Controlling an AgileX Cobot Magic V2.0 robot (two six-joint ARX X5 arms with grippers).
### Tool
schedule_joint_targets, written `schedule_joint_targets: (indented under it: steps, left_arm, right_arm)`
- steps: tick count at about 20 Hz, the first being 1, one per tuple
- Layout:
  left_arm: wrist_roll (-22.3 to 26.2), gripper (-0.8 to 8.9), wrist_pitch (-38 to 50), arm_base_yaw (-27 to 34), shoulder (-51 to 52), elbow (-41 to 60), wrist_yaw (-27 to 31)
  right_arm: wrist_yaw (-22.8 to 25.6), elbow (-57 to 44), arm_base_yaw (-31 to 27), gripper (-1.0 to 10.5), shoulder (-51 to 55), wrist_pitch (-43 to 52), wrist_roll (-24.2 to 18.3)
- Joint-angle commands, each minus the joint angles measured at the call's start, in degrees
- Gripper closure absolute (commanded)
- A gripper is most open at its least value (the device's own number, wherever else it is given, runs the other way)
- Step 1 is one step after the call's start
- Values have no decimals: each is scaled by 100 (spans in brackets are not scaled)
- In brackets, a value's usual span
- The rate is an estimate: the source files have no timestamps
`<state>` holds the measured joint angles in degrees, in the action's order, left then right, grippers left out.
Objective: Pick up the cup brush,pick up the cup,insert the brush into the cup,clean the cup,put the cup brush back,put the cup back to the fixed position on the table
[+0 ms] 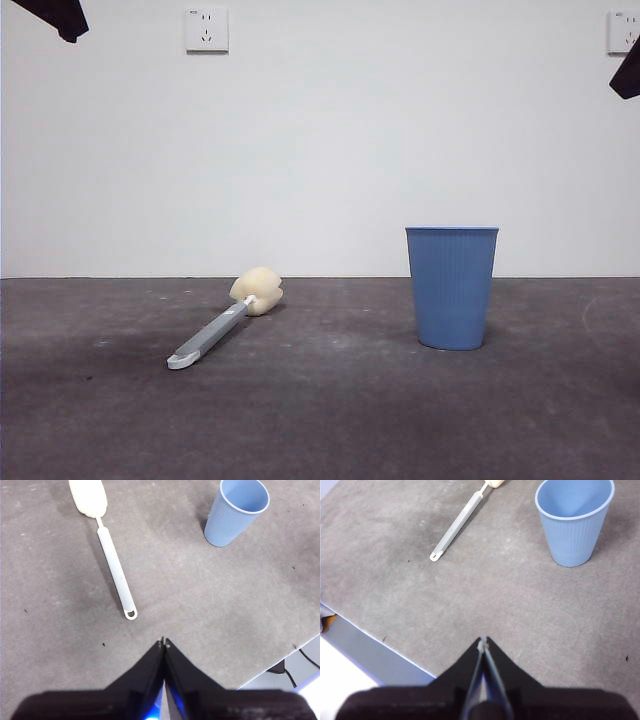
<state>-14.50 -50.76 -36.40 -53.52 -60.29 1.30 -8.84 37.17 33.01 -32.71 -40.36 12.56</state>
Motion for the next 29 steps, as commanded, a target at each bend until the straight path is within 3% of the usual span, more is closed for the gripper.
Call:
schedule_joint_targets:
  steps: [1,7,9,11,13,15,18,23,29]
  left_arm:
    - [83,817,13,-11,-2,26,2]
    - [144,817,15,-11,0,26,24]
    - [686,817,365,243,184,26,579]
    - [1207,817,1263,750,452,72,693]
    - [1528,817,2446,1419,901,411,48]
    - [1587,817,3665,2149,1480,1086,-387]
    - [1585,817,4896,2948,2424,2376,-444]
    - [1580,817,5158,3768,3932,4343,-435]
    - [1202,817,5086,3989,4994,5652,-435]
  right_arm:
    - [20,11,11,945,11,35,61]
    - [20,11,11,945,11,35,61]
    - [20,11,11,945,11,35,61]
    - [20,11,11,945,11,33,61]
    - [20,11,11,945,11,33,61]
    - [20,11,11,945,9,33,61]
    - [20,11,11,945,11,33,61]
    - [17,11,11,945,11,33,61]
    - [20,11,11,945,11,33,61]
